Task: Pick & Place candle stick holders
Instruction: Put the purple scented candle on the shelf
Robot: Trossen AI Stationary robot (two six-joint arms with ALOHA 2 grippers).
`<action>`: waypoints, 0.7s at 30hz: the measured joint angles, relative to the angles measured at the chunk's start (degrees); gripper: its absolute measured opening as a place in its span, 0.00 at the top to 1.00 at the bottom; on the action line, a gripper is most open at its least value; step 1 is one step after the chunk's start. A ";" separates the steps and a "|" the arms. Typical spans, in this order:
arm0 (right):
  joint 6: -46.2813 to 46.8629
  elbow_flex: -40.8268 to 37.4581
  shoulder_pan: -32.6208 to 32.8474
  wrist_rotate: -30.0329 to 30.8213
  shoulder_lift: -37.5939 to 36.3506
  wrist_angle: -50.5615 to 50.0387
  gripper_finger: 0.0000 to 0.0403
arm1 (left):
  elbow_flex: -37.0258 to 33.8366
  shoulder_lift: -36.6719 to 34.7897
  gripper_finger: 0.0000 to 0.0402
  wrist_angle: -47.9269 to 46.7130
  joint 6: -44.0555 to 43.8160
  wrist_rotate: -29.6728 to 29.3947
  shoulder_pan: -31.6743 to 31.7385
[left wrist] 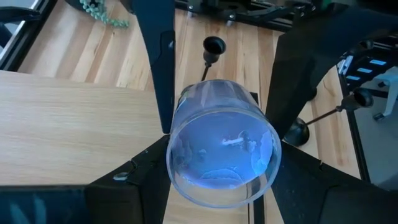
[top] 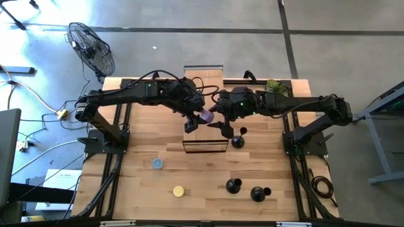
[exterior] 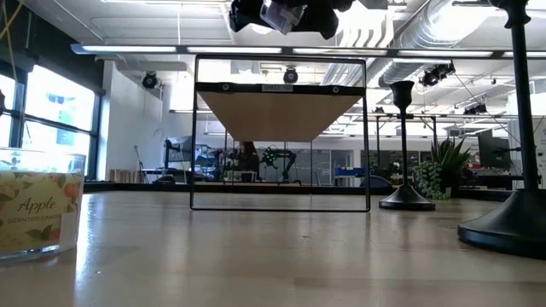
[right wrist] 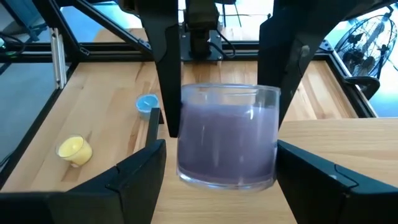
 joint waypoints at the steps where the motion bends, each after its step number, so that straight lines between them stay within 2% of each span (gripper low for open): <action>1: 0.01 0.00 -0.13 -0.27 0.00 -0.02 0.30 | -0.01 0.00 0.46 0.27 -0.01 0.02 0.00; 21: -0.33 0.73 -0.38 -1.69 1.84 0.35 0.30 | 0.00 0.00 0.46 1.55 0.59 1.07 0.02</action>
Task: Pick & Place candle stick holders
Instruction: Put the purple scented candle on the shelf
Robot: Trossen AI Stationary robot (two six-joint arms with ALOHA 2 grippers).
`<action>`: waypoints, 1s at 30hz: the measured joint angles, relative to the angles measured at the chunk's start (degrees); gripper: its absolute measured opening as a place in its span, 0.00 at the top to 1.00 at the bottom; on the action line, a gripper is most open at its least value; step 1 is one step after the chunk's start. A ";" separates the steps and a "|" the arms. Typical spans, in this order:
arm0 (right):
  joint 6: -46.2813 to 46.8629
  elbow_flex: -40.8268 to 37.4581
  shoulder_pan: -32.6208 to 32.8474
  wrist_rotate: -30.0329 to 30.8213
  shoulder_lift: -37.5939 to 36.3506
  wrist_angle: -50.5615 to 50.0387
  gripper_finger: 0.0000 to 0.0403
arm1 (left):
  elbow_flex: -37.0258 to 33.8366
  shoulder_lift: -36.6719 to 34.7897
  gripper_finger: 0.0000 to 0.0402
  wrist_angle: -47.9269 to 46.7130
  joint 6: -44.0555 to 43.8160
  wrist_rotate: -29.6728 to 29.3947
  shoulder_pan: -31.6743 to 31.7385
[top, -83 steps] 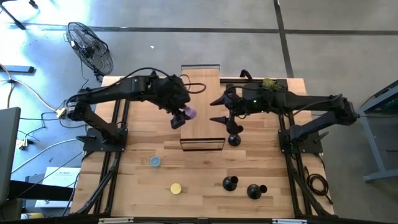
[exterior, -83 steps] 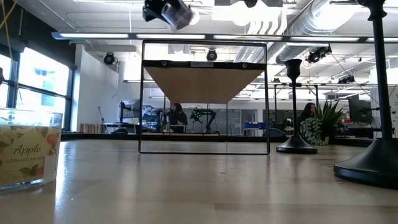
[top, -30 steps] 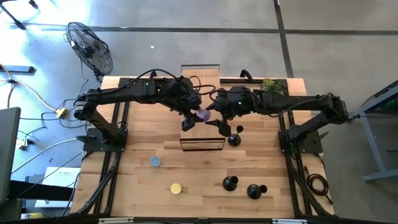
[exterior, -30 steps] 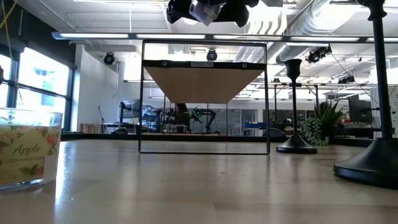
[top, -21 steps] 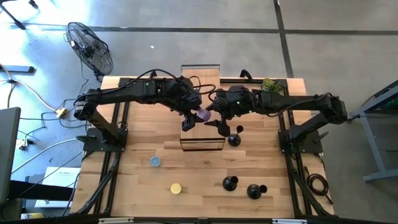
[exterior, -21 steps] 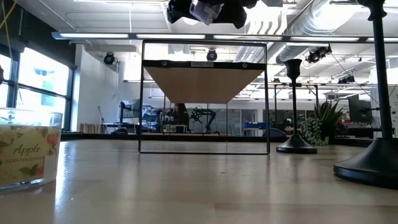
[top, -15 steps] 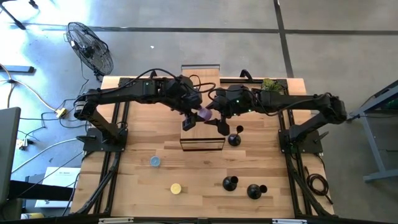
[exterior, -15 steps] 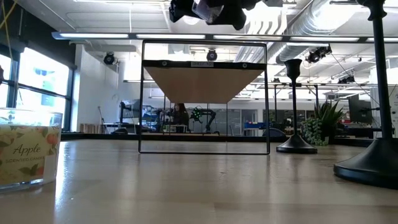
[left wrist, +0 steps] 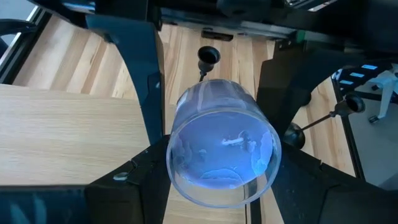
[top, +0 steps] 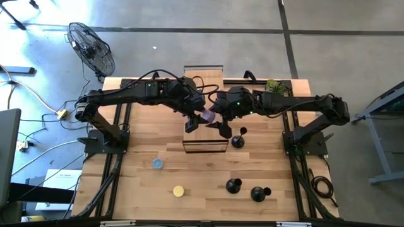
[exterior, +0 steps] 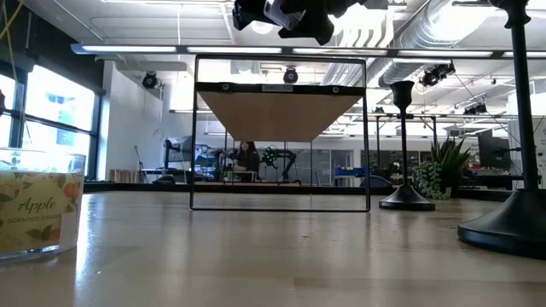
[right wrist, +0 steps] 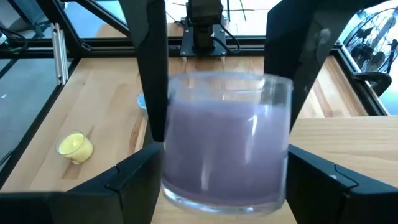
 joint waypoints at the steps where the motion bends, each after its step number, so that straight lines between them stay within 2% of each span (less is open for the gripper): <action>1: -0.04 0.34 0.00 0.00 0.02 -0.13 0.30 | 0.00 0.09 0.46 -0.07 0.00 0.01 0.00; 16: -0.56 2.35 0.00 0.98 -0.01 -3.85 0.30 | 0.02 0.48 0.46 -0.50 0.02 0.09 0.00; 30: 0.17 2.37 0.02 -0.87 1.89 -4.65 0.30 | 0.00 0.48 0.46 -0.05 0.00 0.11 0.00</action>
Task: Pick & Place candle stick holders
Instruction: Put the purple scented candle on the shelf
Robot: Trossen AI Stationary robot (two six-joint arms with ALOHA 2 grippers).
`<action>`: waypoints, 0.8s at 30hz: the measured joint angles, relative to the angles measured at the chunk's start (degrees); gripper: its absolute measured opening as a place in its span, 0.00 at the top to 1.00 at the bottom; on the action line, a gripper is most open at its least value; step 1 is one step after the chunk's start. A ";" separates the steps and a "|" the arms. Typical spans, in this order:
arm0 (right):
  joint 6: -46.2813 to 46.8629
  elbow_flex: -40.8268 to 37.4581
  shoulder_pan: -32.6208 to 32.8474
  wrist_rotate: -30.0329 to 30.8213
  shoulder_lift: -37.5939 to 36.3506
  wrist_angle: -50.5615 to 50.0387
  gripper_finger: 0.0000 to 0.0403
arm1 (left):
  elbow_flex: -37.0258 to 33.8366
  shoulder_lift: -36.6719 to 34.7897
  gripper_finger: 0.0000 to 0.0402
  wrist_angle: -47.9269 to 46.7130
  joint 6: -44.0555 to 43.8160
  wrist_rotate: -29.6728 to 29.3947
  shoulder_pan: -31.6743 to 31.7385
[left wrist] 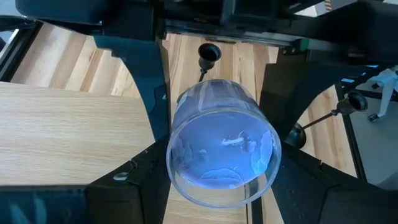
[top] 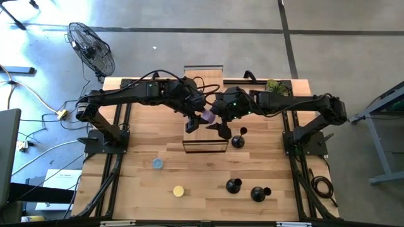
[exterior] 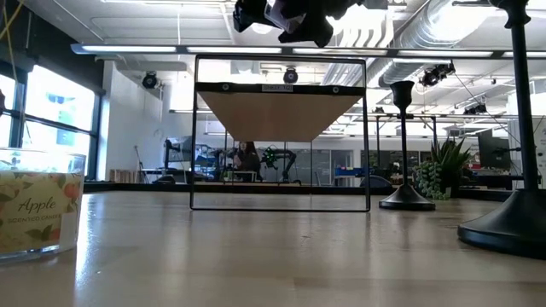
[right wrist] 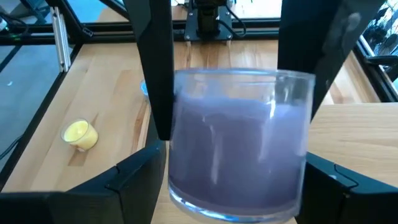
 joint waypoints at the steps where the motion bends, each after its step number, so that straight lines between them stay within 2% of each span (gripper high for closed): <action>1: -0.07 0.00 0.01 0.02 0.00 0.17 0.30 | 0.00 0.00 0.46 -0.03 0.00 0.02 0.00; 9: -0.11 0.76 -0.02 -0.01 0.00 0.40 0.31 | 0.00 -0.04 0.46 -0.10 0.02 0.11 0.00; 17: -0.05 0.85 -0.03 0.04 0.00 -0.12 0.46 | 0.00 -0.04 0.46 -0.35 0.00 -0.13 0.00; 24: -0.08 0.87 -0.04 0.06 0.00 -0.33 0.46 | 0.00 -0.02 0.46 -0.30 0.56 -0.09 0.01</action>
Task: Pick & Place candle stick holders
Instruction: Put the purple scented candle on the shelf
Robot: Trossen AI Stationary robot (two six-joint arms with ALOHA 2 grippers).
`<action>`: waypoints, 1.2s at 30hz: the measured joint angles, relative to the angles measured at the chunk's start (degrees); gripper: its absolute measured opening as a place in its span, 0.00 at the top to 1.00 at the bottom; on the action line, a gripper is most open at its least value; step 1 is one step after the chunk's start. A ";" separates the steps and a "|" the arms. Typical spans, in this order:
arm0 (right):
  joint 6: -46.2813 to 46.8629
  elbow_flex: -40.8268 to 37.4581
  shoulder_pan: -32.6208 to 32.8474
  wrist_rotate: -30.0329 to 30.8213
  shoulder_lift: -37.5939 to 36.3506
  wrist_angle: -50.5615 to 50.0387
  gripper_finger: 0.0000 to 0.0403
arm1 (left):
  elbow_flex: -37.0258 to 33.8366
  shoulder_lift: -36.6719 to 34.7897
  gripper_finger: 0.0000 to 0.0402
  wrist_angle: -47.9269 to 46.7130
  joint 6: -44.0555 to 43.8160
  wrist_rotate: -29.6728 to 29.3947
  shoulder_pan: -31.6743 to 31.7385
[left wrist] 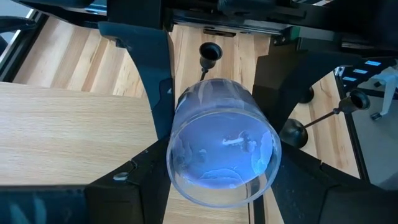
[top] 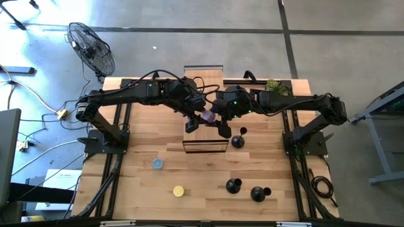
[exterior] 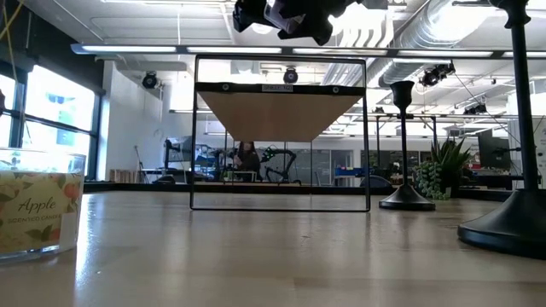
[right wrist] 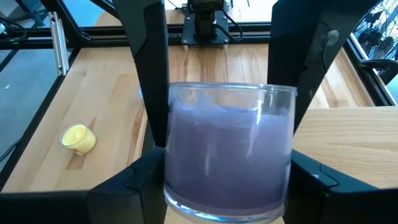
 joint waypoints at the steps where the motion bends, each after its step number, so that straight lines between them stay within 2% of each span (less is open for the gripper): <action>1: -0.02 0.00 0.00 0.00 0.00 -0.02 0.46 | 0.00 0.00 0.46 0.02 0.03 0.00 -0.01; 12: -0.53 0.09 0.04 -0.54 -0.02 -1.46 0.46 | -0.02 0.04 0.31 0.94 0.51 0.02 -0.03; 20: -0.33 0.09 0.04 0.06 -0.02 -2.05 0.46 | -0.07 -0.74 0.29 2.47 0.56 -0.42 -0.03; 31: -0.72 0.00 -0.07 2.55 -1.37 -3.29 0.46 | -0.04 -9.02 0.29 4.52 0.92 -11.57 -0.03; 36: -0.74 0.00 -0.33 3.62 -4.20 -3.31 0.46 | -0.04 -12.51 0.29 4.43 0.83 -14.72 -0.01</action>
